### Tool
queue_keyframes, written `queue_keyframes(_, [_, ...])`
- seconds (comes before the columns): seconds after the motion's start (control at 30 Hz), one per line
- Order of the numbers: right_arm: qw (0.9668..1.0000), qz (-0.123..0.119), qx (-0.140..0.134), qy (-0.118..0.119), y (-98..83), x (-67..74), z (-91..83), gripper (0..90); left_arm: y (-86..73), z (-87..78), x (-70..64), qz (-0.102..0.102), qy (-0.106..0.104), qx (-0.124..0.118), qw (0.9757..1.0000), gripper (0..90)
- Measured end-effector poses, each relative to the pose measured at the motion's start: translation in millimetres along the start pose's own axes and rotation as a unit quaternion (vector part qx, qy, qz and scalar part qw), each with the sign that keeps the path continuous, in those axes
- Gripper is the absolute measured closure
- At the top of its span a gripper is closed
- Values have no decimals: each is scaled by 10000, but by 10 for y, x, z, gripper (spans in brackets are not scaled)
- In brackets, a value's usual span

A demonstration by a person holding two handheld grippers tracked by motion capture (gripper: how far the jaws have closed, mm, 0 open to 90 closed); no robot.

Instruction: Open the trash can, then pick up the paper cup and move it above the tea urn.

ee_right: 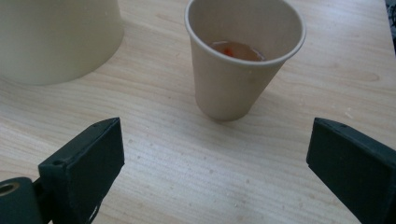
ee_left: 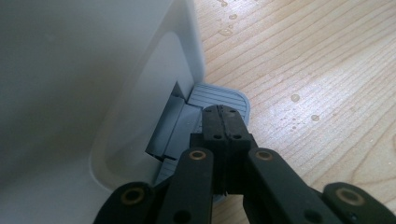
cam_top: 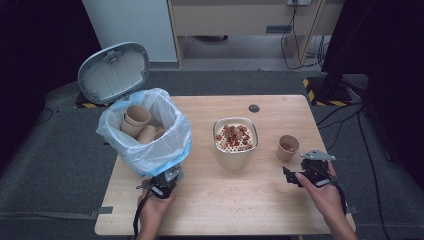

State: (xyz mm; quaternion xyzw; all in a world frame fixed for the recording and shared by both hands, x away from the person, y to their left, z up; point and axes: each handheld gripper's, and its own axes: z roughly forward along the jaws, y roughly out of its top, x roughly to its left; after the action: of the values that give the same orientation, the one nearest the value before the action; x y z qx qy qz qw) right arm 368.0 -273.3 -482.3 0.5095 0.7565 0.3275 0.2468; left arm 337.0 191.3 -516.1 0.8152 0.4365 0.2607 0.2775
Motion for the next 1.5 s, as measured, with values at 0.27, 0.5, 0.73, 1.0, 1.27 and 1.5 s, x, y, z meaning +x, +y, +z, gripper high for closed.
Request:
queue_keyframes(0.27, [9999, 78, -118, -76, 26, -35, 98, 74, 2, 0, -3, 26, 13, 8, 10000, 896])
queue_keyframes(0.5, [9996, 237, -144, -8, 111, -81, 221, 71, 3, 1, -6, 40, 21, 10, 10000, 896])
queue_keyframes(0.73, [9993, 314, -215, -7, 144, -88, 381, 69, 2, 1, -4, 42, 15, 8, 10000, 896])
queue_keyframes(1.0, [9990, 320, -297, -37, 179, -95, 562, 105, 1, 1, -5, 40, 18, 6, 10000, 896])
queue_keyframes(1.27, [9977, 356, -560, -124, 213, -122, 661, 163, 1, 1, -4, 31, 14, 3, 10000, 896])
queue_keyframes(1.5, [9975, 365, -582, -141, 200, -122, 741, 171, 1, 1, -6, 38, 19, 3, 10000, 896])
